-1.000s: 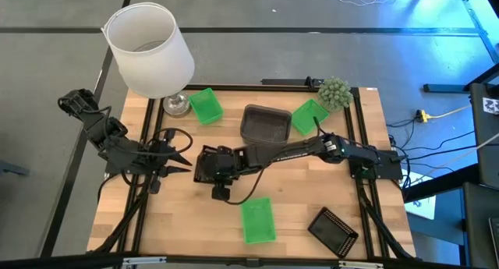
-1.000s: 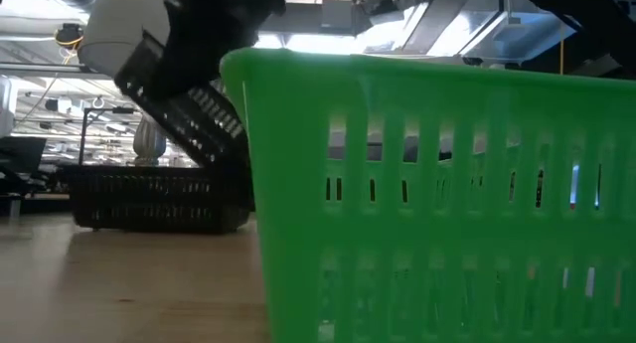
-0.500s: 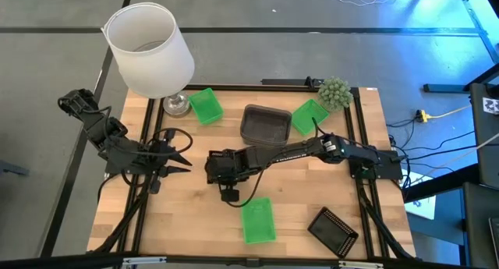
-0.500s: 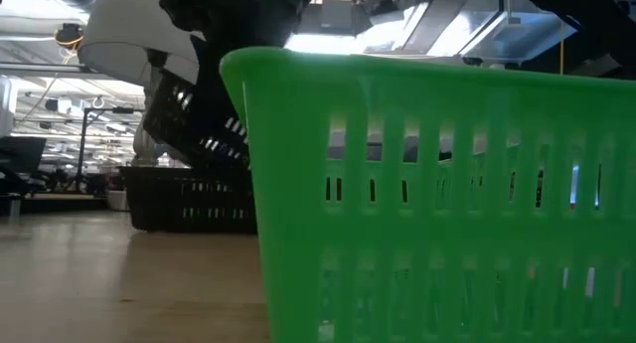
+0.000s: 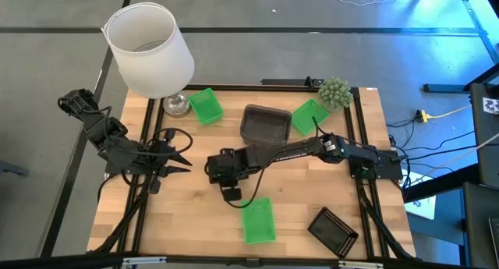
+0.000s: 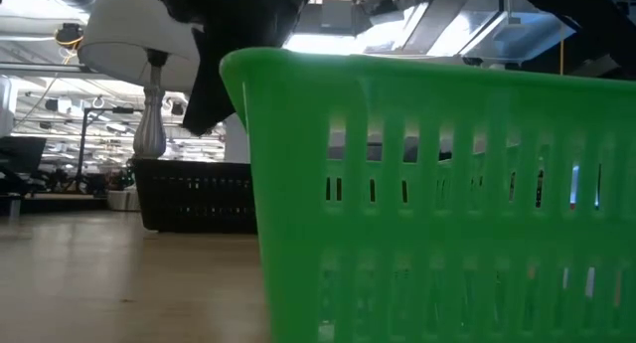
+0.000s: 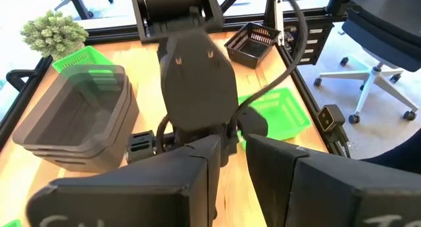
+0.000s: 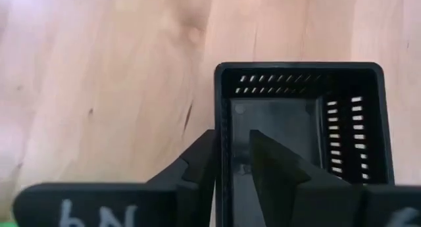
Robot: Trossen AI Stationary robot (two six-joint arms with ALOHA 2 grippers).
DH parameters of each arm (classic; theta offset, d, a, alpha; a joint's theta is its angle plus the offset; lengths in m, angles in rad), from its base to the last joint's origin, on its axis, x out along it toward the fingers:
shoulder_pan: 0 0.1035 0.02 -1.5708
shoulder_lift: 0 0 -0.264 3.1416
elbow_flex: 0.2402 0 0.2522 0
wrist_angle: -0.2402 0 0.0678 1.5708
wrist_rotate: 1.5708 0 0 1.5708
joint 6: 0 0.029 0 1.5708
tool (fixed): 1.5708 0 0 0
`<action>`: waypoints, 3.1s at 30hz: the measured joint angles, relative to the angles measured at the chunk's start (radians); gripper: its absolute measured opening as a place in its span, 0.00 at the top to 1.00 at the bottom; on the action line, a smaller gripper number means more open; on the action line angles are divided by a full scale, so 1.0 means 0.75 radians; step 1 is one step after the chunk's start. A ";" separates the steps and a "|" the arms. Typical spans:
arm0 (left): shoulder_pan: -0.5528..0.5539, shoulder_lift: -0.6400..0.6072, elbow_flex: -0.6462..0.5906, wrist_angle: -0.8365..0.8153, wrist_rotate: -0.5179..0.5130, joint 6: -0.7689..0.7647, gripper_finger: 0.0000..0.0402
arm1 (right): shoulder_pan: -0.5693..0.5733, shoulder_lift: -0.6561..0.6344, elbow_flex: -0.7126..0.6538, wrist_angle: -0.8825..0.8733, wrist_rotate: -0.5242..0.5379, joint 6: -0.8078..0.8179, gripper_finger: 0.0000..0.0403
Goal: Stack baskets by color
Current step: Stack the bottom black basket on top of the top black basket
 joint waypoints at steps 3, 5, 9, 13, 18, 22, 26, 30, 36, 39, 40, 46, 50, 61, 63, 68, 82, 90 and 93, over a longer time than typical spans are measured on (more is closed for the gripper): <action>0.000 0.000 0.000 -0.001 0.000 0.000 0.83 | 0.000 0.000 0.089 -0.075 -0.021 -0.061 0.77; 0.000 0.000 0.000 -0.001 0.000 0.000 0.83 | 0.010 -0.015 0.128 -0.126 -0.021 -0.114 0.77; 0.000 0.000 0.000 -0.028 0.001 -0.003 0.83 | 0.055 -0.120 0.091 -0.143 -0.035 -0.149 0.77; -0.005 0.000 0.000 -0.033 0.001 -0.002 0.83 | 0.112 -0.191 0.091 -0.227 0.022 -0.156 0.77; -0.025 0.000 0.000 -0.040 0.002 0.019 0.83 | 0.164 -0.274 0.090 -0.480 0.154 -0.123 0.77; -0.052 0.000 0.000 -0.063 0.002 0.026 0.83 | 0.214 -0.340 0.090 -0.591 0.043 -0.011 0.77; -0.073 0.000 0.000 -0.093 0.002 0.026 0.83 | 0.304 -0.388 0.090 -0.598 -0.070 0.021 0.77; -0.091 0.000 0.000 -0.096 0.002 0.026 0.83 | 0.400 -0.427 0.090 -0.702 -0.070 0.053 0.77; -0.110 0.000 0.000 -0.096 0.002 0.026 0.83 | 0.509 -0.455 0.081 -0.907 -0.049 0.194 0.77; -0.109 0.000 0.000 -0.096 0.001 0.026 0.83 | 0.547 -0.494 0.059 -0.887 -0.016 0.199 0.77; -0.109 0.000 0.000 -0.096 0.001 0.026 0.83 | 0.557 -0.505 0.058 -0.904 -0.002 0.227 0.77; -0.109 0.000 0.000 -0.091 0.001 0.026 0.83 | 0.608 -0.601 -0.049 -0.908 0.136 0.297 0.77; -0.109 0.000 0.000 -0.091 0.000 0.025 0.83 | 0.626 -0.749 -0.284 -0.886 0.240 0.394 0.77; -0.109 0.000 0.000 -0.088 -0.108 0.021 0.83 | 0.624 -1.220 -1.070 -0.334 -0.013 0.484 0.77; -0.109 0.000 0.000 -0.088 -0.139 0.021 0.83 | 0.626 -1.256 -1.176 -0.247 -0.098 0.401 0.77; -0.109 0.000 0.000 -0.088 -0.169 0.021 0.83 | 0.634 -1.288 -1.364 -0.172 -0.246 0.227 0.77; -0.108 0.000 0.000 -0.088 -0.273 -0.045 0.83 | 0.633 -1.287 -1.713 0.135 -0.289 -0.015 0.77; -0.108 0.000 0.000 -0.086 -0.309 -0.049 0.83 | 0.633 -1.287 -1.869 0.363 -0.293 -0.058 0.77; -0.108 0.000 0.000 -0.086 -0.325 -0.057 0.83 | 0.632 -1.287 -1.910 0.389 -0.317 -0.060 0.77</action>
